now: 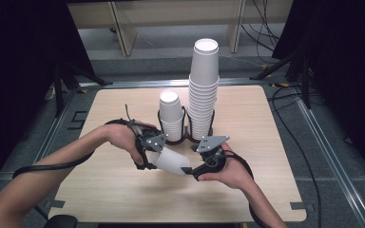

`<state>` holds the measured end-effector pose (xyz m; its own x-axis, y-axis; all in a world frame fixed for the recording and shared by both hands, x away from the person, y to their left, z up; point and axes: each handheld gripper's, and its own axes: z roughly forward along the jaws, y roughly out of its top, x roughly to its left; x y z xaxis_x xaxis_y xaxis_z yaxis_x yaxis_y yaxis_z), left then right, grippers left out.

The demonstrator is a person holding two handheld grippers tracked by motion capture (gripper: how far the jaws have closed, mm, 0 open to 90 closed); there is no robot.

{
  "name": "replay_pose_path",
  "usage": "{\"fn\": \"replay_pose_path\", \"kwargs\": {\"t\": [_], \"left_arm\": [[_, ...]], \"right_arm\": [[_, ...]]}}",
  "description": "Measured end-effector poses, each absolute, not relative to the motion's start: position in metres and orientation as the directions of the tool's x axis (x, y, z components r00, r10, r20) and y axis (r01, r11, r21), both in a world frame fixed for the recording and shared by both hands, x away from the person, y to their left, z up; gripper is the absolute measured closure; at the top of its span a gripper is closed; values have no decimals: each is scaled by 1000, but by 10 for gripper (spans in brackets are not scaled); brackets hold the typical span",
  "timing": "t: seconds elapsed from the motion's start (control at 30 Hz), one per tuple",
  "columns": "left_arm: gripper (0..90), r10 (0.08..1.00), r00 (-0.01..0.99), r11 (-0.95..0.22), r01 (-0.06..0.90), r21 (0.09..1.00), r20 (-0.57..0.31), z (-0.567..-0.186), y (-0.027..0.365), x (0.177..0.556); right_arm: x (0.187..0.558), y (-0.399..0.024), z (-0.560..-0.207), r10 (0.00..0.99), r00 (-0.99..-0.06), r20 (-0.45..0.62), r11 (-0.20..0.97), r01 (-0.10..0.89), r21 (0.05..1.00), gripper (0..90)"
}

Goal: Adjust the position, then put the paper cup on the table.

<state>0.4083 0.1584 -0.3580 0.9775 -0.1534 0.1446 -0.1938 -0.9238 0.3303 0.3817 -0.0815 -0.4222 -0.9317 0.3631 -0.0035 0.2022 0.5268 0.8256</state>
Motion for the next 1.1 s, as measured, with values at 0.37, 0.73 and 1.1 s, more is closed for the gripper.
{"fn": "replay_pose_path", "kwargs": {"t": [0.37, 0.73, 1.1], "left_arm": [[215, -162, 977, -925, -199, 325, 139, -359, 157, 406], [215, -159, 978, -932, -193, 307, 134, -356, 158, 407], [214, -174, 976, -935, -206, 288, 133, -356, 152, 406]], "right_arm": [[378, -84, -420, 376, -927, 8, 516, 217, 829, 153], [380, -74, -420, 341, -940, 1, 541, 198, 817, 152], [381, -64, -415, 312, -950, -19, 576, 173, 799, 151]]}}
